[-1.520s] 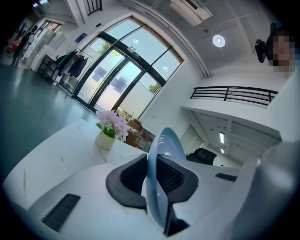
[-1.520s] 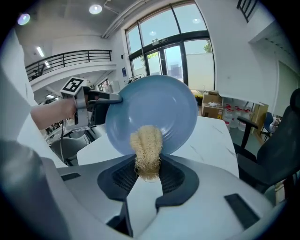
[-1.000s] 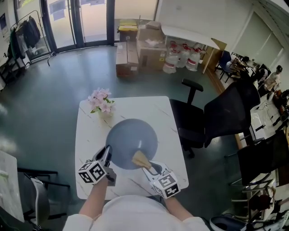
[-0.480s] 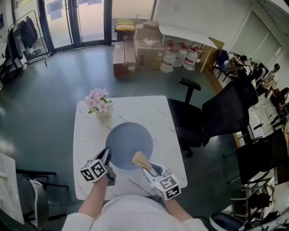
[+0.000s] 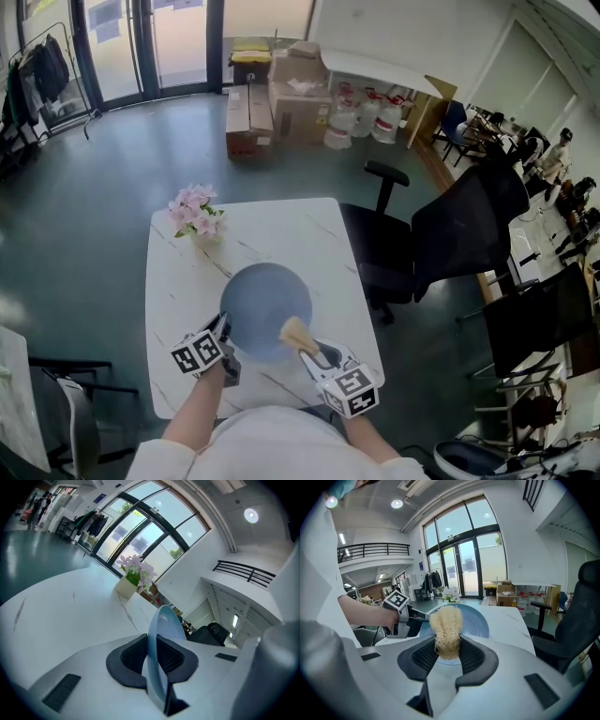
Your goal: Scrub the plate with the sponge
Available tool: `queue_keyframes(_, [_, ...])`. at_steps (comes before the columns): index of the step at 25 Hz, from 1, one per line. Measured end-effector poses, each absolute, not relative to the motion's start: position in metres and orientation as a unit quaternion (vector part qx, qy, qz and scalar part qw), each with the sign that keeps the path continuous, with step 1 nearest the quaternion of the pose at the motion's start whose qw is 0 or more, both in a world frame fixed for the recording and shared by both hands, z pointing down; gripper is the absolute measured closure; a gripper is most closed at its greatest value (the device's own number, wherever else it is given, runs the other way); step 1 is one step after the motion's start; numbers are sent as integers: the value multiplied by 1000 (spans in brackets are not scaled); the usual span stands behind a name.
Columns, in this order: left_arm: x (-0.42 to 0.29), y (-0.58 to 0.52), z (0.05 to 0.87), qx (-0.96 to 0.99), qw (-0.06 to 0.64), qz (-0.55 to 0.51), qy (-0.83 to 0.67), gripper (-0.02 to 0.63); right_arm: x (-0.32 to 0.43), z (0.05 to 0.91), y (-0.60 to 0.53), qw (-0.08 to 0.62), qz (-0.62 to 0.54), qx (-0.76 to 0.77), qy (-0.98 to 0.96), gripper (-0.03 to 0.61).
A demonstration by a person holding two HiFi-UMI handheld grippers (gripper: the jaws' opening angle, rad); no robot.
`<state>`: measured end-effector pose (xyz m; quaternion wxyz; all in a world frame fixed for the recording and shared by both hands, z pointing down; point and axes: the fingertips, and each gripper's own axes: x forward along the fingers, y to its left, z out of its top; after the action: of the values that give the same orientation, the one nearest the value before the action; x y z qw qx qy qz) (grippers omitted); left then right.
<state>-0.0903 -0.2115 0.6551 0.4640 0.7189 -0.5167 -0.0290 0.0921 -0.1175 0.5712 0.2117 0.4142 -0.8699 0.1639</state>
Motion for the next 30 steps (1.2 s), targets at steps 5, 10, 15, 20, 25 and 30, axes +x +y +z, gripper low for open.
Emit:
queue_keyframes(5, [-94,-210,673,707,477,-14,-522,561,98,573,-119,211,168,424,-865,459])
queue_keyframes(10, [-100,-209,685,696,483,-5,-531,561,101,574,-119,210,168,430,-862,459])
queue_keyframes(15, [-105,-210,693,688,488,3,-537,561,101,573,-119,209,169,431,-861,459])
queue_keyframes(20, [-107,-210,704,680,495,9,-541,561,99,574,-119,211,169,429,-862,459])
queue_keyframes(25, [-110,-212,719,669,499,29,-550,561,97,577,-121,212,169,427,-863,459])
queue_keyframes(30, [-113,-212,730,658,498,65,-561,565,98,576,-121,212,171,427,-862,459])
